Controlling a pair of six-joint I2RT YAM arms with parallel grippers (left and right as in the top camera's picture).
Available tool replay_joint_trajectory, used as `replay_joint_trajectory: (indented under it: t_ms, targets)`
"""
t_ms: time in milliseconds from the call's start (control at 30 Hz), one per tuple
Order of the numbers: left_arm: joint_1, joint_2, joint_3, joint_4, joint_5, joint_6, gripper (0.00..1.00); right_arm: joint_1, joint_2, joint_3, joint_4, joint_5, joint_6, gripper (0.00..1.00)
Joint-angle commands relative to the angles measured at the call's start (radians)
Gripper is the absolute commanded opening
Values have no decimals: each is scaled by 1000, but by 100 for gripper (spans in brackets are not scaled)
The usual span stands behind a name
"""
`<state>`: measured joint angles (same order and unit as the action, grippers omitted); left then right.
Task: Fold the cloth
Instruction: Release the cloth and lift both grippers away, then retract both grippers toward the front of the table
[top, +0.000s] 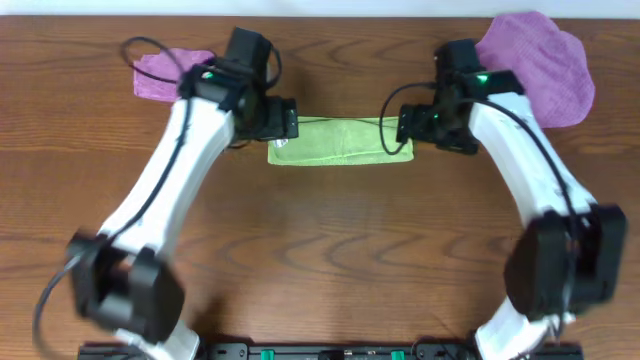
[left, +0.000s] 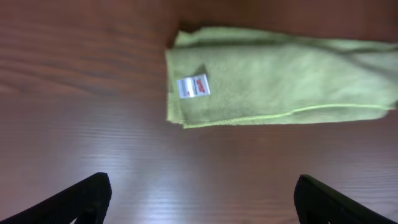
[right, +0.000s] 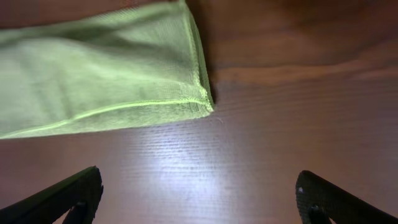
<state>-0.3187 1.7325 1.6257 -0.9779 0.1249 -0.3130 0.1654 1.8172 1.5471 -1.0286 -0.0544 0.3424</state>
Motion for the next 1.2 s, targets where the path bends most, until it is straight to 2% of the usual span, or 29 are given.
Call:
replay_joint_trajectory:
  t_ms: [0,233,500,667,867,1067,1167]
  targets:
    - [-22,-134,17,-31,-84,9,95,-5,-175,2,-25,60,-23,99]
    - [-30,-373,-88,-98,-111,-28,97,27,-475,-92,-63,95,-21,99]
    - [-39,-780,-461,-69,-151,-97,95,37,-888,-425,-49,98,24,99]
    - [-98,-923,-646,-48,-158,-139,95,64,-1116,-610,-11,25,62,99]
    - [-140,-936,-792,43,-159,-219,95,78,-1215,-763,50,13,136,99]
    - [-140,-936,-792,167,-205,-215,95,77,-1210,-767,161,49,143,99]
    - [-140,-936,-792,180,-248,-215,95,77,-1209,-767,166,51,143,99]
